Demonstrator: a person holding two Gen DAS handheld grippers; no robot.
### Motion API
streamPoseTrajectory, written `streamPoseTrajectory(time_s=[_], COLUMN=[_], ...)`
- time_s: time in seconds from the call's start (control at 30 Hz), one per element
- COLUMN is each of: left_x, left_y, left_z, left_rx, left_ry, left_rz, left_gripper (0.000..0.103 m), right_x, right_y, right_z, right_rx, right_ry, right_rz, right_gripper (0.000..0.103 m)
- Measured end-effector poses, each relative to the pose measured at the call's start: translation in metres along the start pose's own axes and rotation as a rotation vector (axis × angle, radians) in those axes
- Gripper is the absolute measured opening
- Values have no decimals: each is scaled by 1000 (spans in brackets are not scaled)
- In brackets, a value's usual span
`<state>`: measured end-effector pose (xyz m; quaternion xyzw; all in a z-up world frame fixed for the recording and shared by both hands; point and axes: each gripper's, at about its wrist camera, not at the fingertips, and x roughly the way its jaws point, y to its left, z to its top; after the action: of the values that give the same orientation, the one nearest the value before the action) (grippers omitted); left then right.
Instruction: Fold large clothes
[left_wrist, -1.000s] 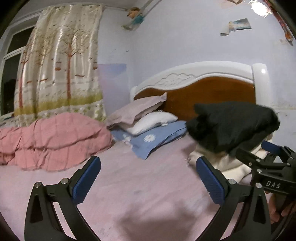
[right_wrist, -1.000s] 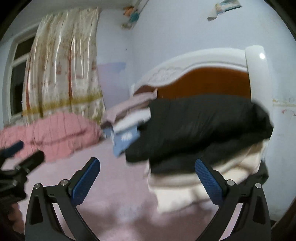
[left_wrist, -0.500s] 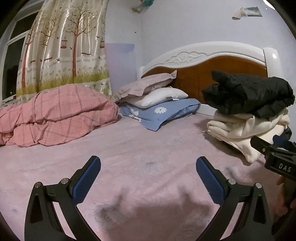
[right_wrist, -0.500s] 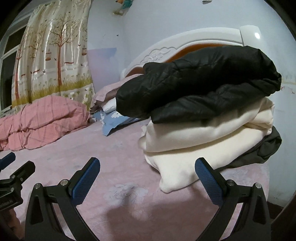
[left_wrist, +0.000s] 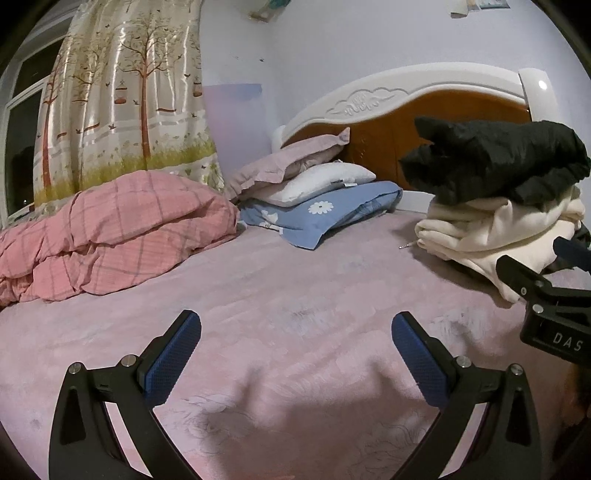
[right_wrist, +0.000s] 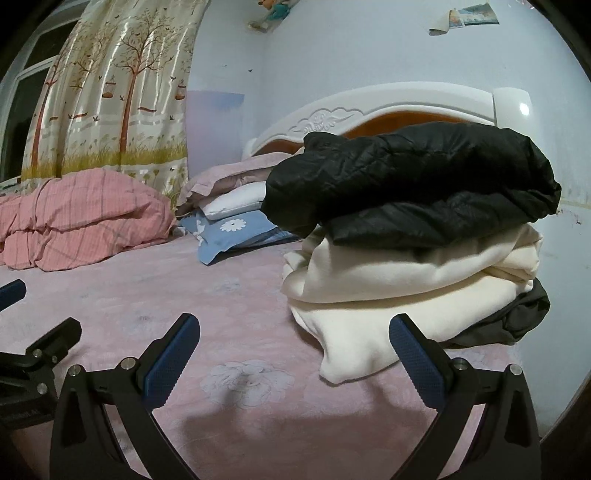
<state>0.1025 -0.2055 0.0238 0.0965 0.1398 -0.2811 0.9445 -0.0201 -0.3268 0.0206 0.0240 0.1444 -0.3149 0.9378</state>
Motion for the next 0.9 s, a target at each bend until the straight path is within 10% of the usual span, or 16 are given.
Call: streamPoseTrajectory(time_s=[0.9], left_x=[-4], left_y=[2], left_z=[-4], left_rx=[5], left_ry=[11], left_rz=[50], left_gripper=[103], right_x=[5], right_y=[1], right_z=[-1], right_rx=[24], right_ry=[69], right_rz=[50], right_gripper=[103])
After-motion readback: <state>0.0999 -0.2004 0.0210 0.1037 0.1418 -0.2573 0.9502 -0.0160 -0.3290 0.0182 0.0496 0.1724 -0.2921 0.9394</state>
